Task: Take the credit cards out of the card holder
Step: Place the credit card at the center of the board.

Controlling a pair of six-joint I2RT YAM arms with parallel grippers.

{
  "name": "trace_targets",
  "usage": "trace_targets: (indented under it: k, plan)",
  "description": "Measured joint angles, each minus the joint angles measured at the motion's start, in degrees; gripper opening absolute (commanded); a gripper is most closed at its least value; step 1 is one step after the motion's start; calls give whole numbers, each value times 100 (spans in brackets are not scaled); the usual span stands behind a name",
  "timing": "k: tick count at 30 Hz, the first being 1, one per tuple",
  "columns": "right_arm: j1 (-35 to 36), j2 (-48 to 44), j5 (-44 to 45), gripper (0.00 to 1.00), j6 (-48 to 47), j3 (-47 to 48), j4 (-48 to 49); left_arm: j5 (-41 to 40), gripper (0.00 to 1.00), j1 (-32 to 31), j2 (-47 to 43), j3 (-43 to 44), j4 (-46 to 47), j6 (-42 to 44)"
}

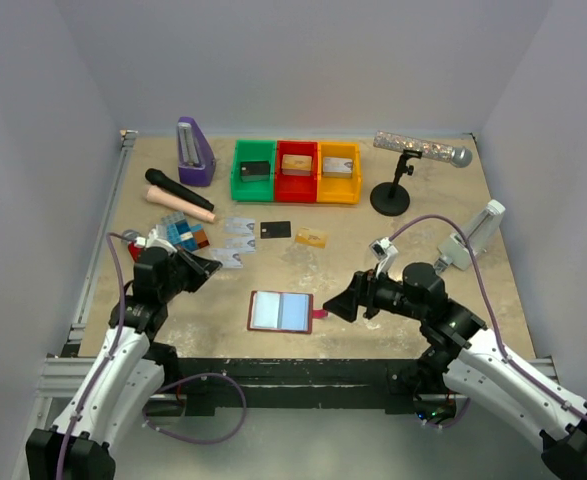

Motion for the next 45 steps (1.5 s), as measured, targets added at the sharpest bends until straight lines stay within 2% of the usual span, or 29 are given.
trace_targets:
  k: [8,21,29,39,45]
  plan:
    - [0,0,-55,86,-35,-184,52,481,0,83,892,-538,1373,15]
    - [2,201,-177,85,-31,-225,179,520,0,103,2149,-852,2500,-24]
    - [0,258,-179,85,-31,-225,188,494,0,103,2527,-852,2815,-127]
    - [2,247,-179,85,-31,-227,188,389,21,103,2688,-726,2640,-72]
    - [0,210,-177,85,-33,-295,184,334,30,103,2699,-660,2444,-68]
